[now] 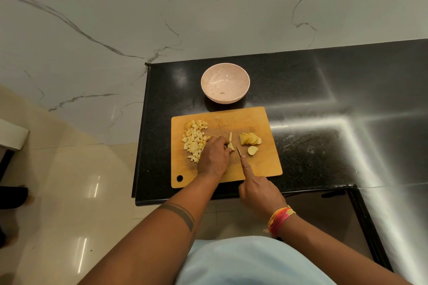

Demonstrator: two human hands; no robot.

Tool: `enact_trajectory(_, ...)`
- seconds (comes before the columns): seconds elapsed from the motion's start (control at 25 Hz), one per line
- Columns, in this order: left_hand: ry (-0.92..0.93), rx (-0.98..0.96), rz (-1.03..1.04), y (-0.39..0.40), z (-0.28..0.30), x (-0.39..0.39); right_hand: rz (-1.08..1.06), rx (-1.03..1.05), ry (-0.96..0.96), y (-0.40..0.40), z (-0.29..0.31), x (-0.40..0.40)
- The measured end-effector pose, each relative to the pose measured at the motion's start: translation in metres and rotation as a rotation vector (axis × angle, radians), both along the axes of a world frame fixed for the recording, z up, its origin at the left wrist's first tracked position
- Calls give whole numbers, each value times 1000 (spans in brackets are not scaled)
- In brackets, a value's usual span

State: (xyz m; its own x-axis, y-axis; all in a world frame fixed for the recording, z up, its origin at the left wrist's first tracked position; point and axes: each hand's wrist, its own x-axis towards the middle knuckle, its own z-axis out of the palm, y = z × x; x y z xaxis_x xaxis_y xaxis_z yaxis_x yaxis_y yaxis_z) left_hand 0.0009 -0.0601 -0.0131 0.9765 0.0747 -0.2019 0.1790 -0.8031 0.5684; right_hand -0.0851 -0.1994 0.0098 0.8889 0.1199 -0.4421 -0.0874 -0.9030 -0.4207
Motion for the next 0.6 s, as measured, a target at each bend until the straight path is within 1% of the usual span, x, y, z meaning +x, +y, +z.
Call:
enact_trajectory(0.24,13,11,-20,-1,0,-1,-19,37,-38,6,2,11)
enact_trajectory(0.36,28,15,-24,-1,0,0,7,45,-68,13,3,24)
enact_trajectory(0.6,26,-3,-26,0,2,0,-42,44,-51,2,0,29)
